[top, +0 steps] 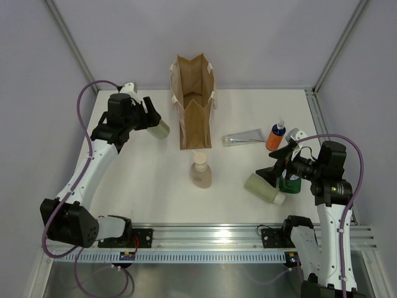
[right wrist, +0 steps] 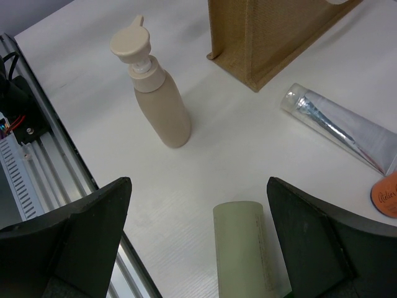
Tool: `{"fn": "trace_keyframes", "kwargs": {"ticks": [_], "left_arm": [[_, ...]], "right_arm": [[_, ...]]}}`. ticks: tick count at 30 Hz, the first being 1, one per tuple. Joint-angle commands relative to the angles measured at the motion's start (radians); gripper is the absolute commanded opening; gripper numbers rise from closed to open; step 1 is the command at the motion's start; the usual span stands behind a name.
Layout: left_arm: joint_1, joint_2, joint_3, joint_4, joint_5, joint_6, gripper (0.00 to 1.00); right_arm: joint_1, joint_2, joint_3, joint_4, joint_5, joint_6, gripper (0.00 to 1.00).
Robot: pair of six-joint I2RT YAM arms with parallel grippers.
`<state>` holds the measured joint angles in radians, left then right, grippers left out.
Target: Place the personal care products into the canvas bag
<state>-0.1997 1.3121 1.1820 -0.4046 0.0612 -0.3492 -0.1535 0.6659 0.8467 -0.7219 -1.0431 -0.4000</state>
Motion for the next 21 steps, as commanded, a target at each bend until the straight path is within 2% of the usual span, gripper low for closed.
{"fn": "trace_keyframes", "kwargs": {"ticks": [1,4,9,15,21], "left_arm": [[-0.021,-0.085,0.111,0.085,0.068,-0.088,0.0],[-0.055,-0.111,0.174,0.087,0.033,-0.112,0.0],[-0.116,-0.056,0.408,0.087,-0.021,-0.157,0.0],[-0.173,0.156,0.681,0.064,-0.047,-0.151,0.0],[-0.187,0.416,0.888,0.041,-0.058,-0.105,0.0]], "right_arm": [[-0.008,-0.002,0.006,0.027,-0.041,0.0,0.99],[-0.008,0.0,0.006,0.027,-0.047,0.0,1.0],[-0.008,0.003,0.006,0.024,-0.057,0.0,0.99],[-0.009,-0.005,0.008,0.022,-0.071,0.003,0.99],[-0.009,-0.025,0.008,0.022,-0.078,0.01,0.99]]}}
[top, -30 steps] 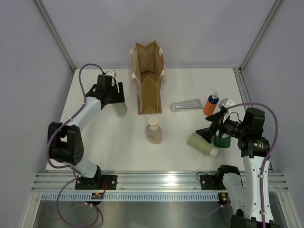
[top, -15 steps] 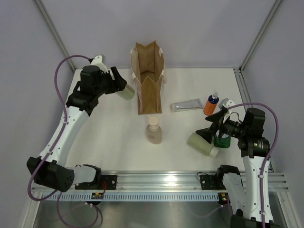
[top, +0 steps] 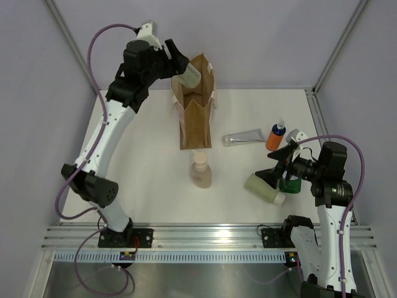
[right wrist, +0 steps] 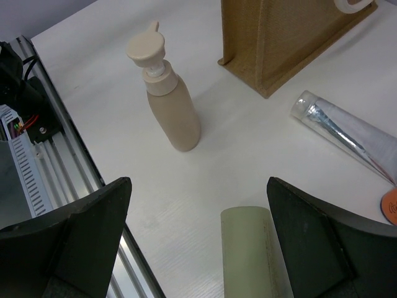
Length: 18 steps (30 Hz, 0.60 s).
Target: Place the personal care products into the canvas bag
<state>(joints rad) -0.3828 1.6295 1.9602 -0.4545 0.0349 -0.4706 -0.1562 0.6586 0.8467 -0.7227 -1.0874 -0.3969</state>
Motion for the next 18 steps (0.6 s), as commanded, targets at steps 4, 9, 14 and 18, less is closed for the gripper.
{"fn": "trace_keyframes", "kwargs": {"ticks": [4,9,14,18], "left_arm": [[-0.016,0.243,0.227,0.042,-0.061,0.073,0.0],[-0.036,0.334,0.244,0.034,-0.075,0.167,0.0],[-0.056,0.4,0.241,0.034,-0.063,0.211,0.0],[-0.083,0.466,0.243,0.042,-0.056,0.259,0.07]], "right_arm": [[-0.006,-0.025,0.008,0.025,-0.046,0.012,0.99],[-0.006,-0.027,0.009,0.026,-0.055,0.015,0.99],[-0.006,-0.028,0.008,0.028,-0.055,0.016,0.99],[-0.006,-0.03,0.008,0.028,-0.055,0.018,1.0]]}}
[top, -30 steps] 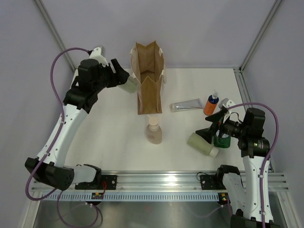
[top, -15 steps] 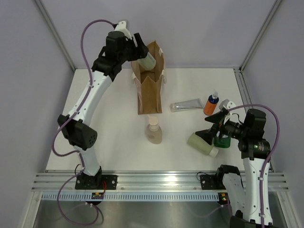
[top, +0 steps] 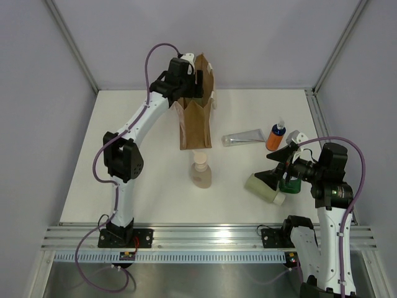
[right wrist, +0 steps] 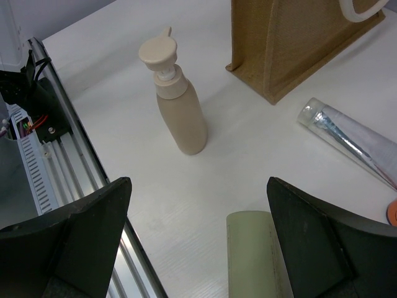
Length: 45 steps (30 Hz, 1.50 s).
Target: Place the personal care products into the canvas bag
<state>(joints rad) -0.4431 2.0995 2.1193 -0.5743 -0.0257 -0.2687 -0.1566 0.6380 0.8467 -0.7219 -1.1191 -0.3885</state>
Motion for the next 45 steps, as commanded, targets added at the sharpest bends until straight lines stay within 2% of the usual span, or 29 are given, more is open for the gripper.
{"fn": "trace_keyframes", "kwargs": {"ticks": [1,5,6,8,10,17,20,24,26,34,38,41,42,43,45], "left_arm": [[-0.028,0.017,0.084,0.165,0.004,0.066,0.09],[-0.036,0.056,0.084,0.163,-0.009,0.089,0.21],[-0.036,0.059,0.08,0.163,-0.02,0.092,0.28],[-0.036,0.068,0.074,0.165,-0.029,0.1,0.36],[-0.036,0.071,0.071,0.166,-0.042,0.102,0.48],[-0.036,0.065,0.031,0.169,-0.029,0.097,0.72],[-0.036,0.059,0.033,0.162,-0.029,0.108,0.86],[-0.036,0.034,0.031,0.157,-0.025,0.117,0.92],[-0.036,0.014,0.031,0.154,-0.019,0.125,0.99],[-0.031,-0.119,0.022,0.128,-0.002,0.146,0.99],[-0.02,-0.284,-0.013,0.129,0.004,0.132,0.99],[-0.011,-0.383,-0.087,0.125,0.02,0.111,0.99],[-0.009,-0.456,-0.117,0.123,0.02,0.091,0.99],[-0.008,-0.495,-0.154,0.122,0.02,0.077,0.99],[-0.003,-0.634,-0.301,0.132,0.02,0.046,0.99]], "right_arm": [[-0.006,-0.009,0.008,0.027,-0.024,0.01,1.0],[-0.006,-0.011,0.008,0.027,-0.025,0.011,0.99],[-0.006,-0.011,0.008,0.026,-0.025,0.011,0.99],[-0.004,-0.014,0.006,0.027,-0.022,0.011,0.99],[-0.006,-0.014,0.006,0.027,-0.022,0.011,1.0],[-0.006,-0.011,0.003,0.027,-0.018,0.013,0.99],[-0.006,-0.009,0.002,0.027,-0.016,0.013,1.0],[-0.006,-0.001,0.002,0.026,-0.013,0.013,1.0],[-0.006,0.002,0.002,0.027,-0.01,0.011,1.0],[-0.009,0.012,0.006,0.025,0.045,-0.007,1.0],[-0.008,0.052,0.005,0.058,0.145,0.006,1.0],[-0.008,0.1,0.029,0.113,0.318,0.117,1.0],[-0.008,0.115,0.067,0.124,0.443,0.182,1.0],[-0.008,0.144,0.093,0.122,0.496,0.201,1.0],[-0.008,0.169,0.132,0.119,0.632,0.232,1.0]]}}
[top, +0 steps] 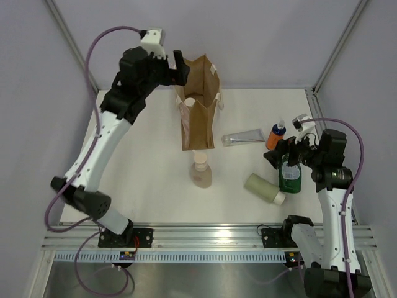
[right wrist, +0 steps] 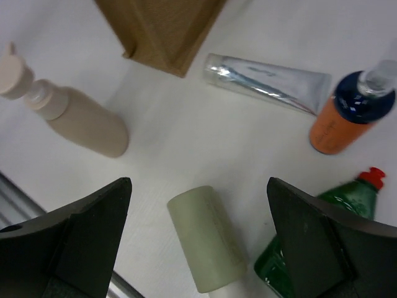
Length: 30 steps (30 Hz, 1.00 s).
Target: Place the personal care products into the canvas bag
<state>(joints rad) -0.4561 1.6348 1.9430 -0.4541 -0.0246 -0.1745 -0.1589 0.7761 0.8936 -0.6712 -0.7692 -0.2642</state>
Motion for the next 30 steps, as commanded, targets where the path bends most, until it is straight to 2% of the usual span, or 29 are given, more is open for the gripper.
{"fn": "trace_keyframes", "kwargs": {"ticks": [1,2,3,5,6,7,9,13,17,22,30], "left_arm": [[0.01,-0.218,-0.184,0.032,0.018,-0.077,0.99],[0.011,-0.269,-0.31,0.047,0.052,-0.086,0.99],[0.013,-0.373,-0.373,0.06,0.058,-0.108,0.99],[0.013,-0.475,-0.496,0.09,0.071,-0.131,0.99],[0.013,-0.524,-0.609,0.097,0.078,-0.141,0.99],[0.013,-0.617,-0.657,0.092,0.078,-0.146,0.99],[0.014,-0.706,-0.795,0.072,0.069,-0.158,0.99],[0.014,-0.9,-0.971,0.028,0.081,-0.151,0.99],[0.014,-1.042,-1.047,-0.056,0.071,-0.123,0.99],[0.014,-1.15,-1.156,-0.11,0.061,-0.097,0.99],[0.014,-1.231,-1.243,-0.107,0.034,-0.077,0.99]], "right_arm": [[-0.005,0.049,0.099,0.109,0.336,0.144,1.0],[-0.005,0.061,0.103,0.128,0.381,0.187,1.0],[-0.004,0.078,0.11,0.159,0.446,0.203,0.99],[-0.002,0.13,0.114,0.186,0.501,0.218,0.99],[-0.002,0.149,0.113,0.215,0.53,0.215,0.99],[-0.002,0.185,0.111,0.232,0.539,0.218,1.0],[-0.002,0.225,0.11,0.272,0.541,0.211,0.99],[-0.001,0.371,0.122,0.331,0.542,0.192,0.99],[0.001,0.489,0.151,0.369,0.478,0.146,0.99],[0.01,0.636,0.205,0.372,0.366,0.122,1.0],[0.056,0.767,0.254,0.426,0.479,0.175,1.0]]}}
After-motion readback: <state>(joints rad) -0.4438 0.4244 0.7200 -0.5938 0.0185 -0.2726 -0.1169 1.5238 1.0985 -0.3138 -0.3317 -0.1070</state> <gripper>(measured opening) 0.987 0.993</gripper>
